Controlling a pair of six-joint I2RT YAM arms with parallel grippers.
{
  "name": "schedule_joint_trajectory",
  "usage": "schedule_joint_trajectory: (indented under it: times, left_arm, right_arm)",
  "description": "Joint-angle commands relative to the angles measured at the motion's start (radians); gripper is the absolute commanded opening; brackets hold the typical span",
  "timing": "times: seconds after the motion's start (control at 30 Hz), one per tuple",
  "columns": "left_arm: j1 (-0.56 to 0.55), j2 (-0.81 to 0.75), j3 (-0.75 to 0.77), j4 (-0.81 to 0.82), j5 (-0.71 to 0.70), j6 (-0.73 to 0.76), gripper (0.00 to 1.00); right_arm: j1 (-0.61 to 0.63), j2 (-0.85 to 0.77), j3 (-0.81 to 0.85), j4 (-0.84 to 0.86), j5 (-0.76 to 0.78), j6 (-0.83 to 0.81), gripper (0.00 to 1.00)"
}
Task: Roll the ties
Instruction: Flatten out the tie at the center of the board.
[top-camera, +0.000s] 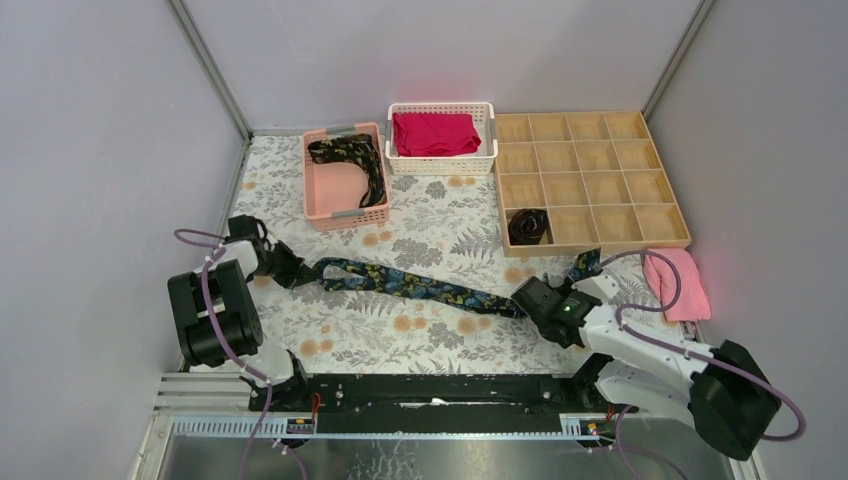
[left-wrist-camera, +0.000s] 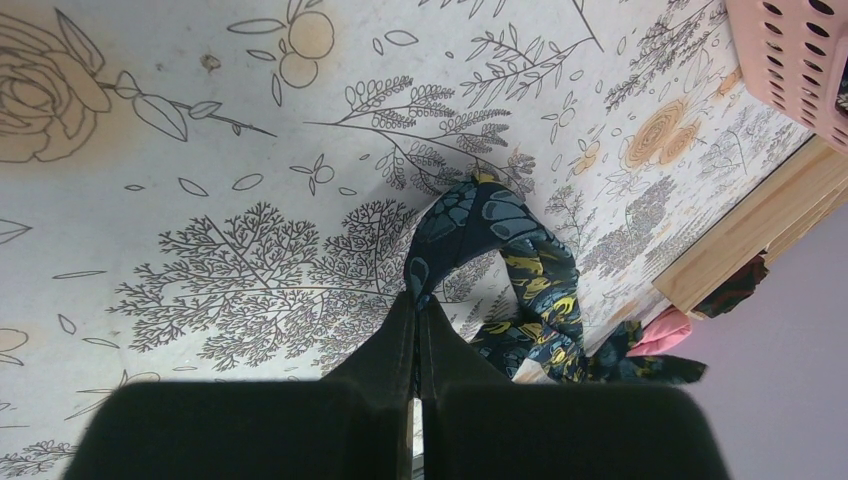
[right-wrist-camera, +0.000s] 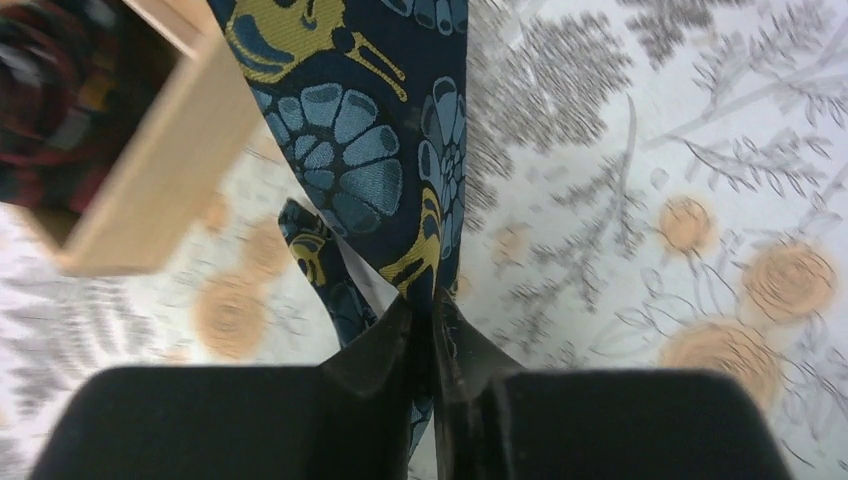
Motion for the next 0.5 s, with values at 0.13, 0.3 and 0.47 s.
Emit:
schedule_joint_trajectory:
  times: [0.13,0.3,0.47]
  left_arm:
    - [-0.002,-0.002,-0.016,0.032,0.007,-0.002,0.0]
    - [-0.002,0.0,-0.013,0.028,0.003,-0.001,0.0]
    - [-0.002,0.001,-0.011,0.022,0.0,0.005,0.02]
  right_arm:
    - [-0.003,0.087,0.001,-0.141,-0.281,0.168,0.73]
    - [0.002,-0.088,-0.011,-0.177,-0.232,0.126,0.85]
    - [0.004,-0.256,0.086,-0.095,-0.201,-0.137,0.73]
